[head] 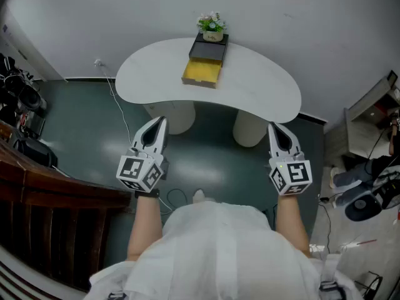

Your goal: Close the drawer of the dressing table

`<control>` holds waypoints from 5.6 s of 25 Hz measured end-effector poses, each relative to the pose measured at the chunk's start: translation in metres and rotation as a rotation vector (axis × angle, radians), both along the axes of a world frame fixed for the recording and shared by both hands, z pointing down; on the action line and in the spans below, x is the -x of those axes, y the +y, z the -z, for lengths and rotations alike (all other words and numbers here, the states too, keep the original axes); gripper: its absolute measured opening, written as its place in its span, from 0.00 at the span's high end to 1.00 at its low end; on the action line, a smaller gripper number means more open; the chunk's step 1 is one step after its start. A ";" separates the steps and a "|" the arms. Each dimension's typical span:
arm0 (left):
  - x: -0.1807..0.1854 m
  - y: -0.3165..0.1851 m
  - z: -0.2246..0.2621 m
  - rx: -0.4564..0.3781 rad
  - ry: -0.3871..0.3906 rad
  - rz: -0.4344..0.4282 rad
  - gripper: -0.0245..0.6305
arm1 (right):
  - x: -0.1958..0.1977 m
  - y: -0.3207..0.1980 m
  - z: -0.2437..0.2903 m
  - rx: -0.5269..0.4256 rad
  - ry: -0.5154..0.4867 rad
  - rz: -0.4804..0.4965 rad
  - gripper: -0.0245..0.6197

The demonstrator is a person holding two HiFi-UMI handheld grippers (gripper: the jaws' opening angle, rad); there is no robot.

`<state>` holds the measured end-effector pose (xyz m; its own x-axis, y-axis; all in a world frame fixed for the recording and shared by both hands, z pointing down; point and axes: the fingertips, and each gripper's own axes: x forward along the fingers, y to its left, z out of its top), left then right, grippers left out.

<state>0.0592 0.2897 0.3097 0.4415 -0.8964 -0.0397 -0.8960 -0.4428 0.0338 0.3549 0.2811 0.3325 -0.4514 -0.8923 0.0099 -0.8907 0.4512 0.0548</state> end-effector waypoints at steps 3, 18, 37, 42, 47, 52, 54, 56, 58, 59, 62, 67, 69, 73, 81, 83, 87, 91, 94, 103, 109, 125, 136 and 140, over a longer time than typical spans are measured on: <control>-0.002 -0.003 -0.001 0.002 0.001 -0.005 0.93 | -0.002 -0.003 0.000 0.000 0.004 -0.002 0.95; 0.004 -0.007 -0.001 0.004 0.016 -0.012 0.93 | 0.008 -0.010 0.003 -0.012 -0.010 0.030 0.95; 0.086 -0.045 -0.019 0.033 0.058 0.036 0.93 | 0.082 -0.062 -0.010 0.018 0.026 0.082 0.95; 0.106 -0.065 -0.022 0.035 0.061 0.026 0.93 | 0.102 -0.078 -0.015 0.029 0.032 0.073 0.95; 0.124 -0.076 -0.027 0.041 0.064 0.012 0.93 | 0.119 -0.089 -0.021 0.039 0.037 0.066 0.95; 0.136 -0.079 -0.036 0.052 0.083 0.013 0.93 | 0.133 -0.089 -0.029 0.060 0.065 0.079 0.95; 0.138 -0.079 -0.040 0.058 0.089 0.008 0.93 | 0.137 -0.090 -0.030 0.064 0.080 0.087 0.95; 0.140 -0.080 -0.041 0.060 0.098 0.007 0.93 | 0.141 -0.092 -0.030 0.068 0.093 0.093 0.95; 0.142 -0.083 -0.041 0.058 0.101 0.006 0.93 | 0.144 -0.095 -0.029 0.073 0.097 0.093 0.95; 0.142 -0.084 -0.041 0.056 0.101 0.007 0.93 | 0.145 -0.098 -0.029 0.072 0.097 0.096 0.95; 0.143 -0.091 -0.041 0.052 0.104 0.017 0.93 | 0.148 -0.110 -0.029 0.062 0.098 0.113 0.95; 0.145 -0.115 -0.043 0.062 0.117 0.034 0.93 | 0.152 -0.140 -0.033 0.079 0.082 0.124 0.95; 0.145 -0.130 -0.045 0.069 0.121 0.037 0.93 | 0.152 -0.156 -0.036 0.090 0.077 0.126 0.95; 0.137 -0.173 -0.044 0.074 0.120 0.019 0.93 | 0.147 -0.197 -0.037 0.097 0.073 0.120 0.95; 0.119 -0.265 -0.035 0.063 0.114 -0.008 0.93 | 0.141 -0.288 -0.032 0.098 0.080 0.133 0.95; 0.112 -0.282 -0.033 0.064 0.114 -0.013 0.93 | 0.139 -0.307 -0.029 0.096 0.078 0.140 0.95; 0.096 -0.313 -0.030 0.058 0.105 -0.029 0.93 | 0.131 -0.338 -0.023 0.082 0.082 0.152 0.95; 0.083 -0.340 -0.029 0.048 0.098 -0.041 0.93 | 0.124 -0.361 -0.022 0.080 0.081 0.157 0.95; 0.071 -0.356 -0.029 0.044 0.093 -0.057 0.93 | 0.116 -0.373 -0.022 0.079 0.085 0.153 0.95; 0.052 -0.380 -0.035 0.060 0.071 -0.109 0.93 | 0.109 -0.388 -0.033 0.126 0.095 0.153 0.95; 0.054 -0.397 -0.038 0.075 0.064 -0.142 0.93 | 0.114 -0.395 -0.037 0.146 0.093 0.138 0.95; 0.096 -0.466 -0.047 0.116 0.023 -0.289 0.93 | 0.178 -0.439 -0.043 0.194 0.141 0.103 0.95; 0.116 -0.487 -0.074 0.144 0.036 -0.373 0.93 | 0.225 -0.440 -0.083 0.281 0.273 0.131 0.94; 0.116 -0.490 -0.083 0.151 0.044 -0.398 0.93 | 0.238 -0.439 -0.102 0.330 0.347 0.169 0.93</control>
